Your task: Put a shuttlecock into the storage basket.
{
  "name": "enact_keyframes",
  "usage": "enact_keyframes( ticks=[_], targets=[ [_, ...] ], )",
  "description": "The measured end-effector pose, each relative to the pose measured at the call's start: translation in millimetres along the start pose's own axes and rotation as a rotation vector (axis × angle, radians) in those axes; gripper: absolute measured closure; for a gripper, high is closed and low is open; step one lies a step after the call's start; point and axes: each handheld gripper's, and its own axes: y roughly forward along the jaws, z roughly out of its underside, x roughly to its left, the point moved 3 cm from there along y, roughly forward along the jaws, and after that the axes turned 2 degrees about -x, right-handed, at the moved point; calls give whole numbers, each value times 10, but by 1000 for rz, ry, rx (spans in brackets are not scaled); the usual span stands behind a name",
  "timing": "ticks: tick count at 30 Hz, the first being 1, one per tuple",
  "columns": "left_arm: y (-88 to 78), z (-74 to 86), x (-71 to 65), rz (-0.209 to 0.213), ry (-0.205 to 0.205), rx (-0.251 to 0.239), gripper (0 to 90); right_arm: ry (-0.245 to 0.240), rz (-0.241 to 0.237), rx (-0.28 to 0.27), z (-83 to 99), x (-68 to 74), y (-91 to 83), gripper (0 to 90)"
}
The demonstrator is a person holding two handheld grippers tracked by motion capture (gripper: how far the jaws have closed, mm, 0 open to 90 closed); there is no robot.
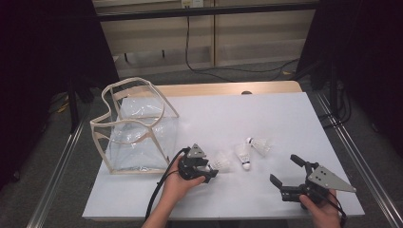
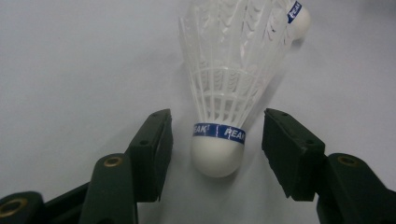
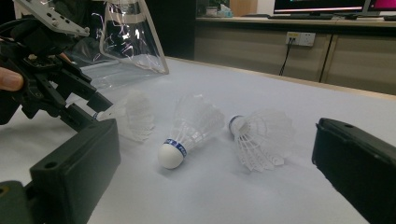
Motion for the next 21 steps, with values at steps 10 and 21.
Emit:
enact_keyframes(
  ticks=[10, 21],
  targets=[
    [-2, -1, 11, -5, -6, 10, 500, -2, 3, 0, 0, -2, -2, 9],
    [17, -39, 28, -37, 17, 46, 612, 1, 3, 0, 2, -8, 0, 9]
  ],
)
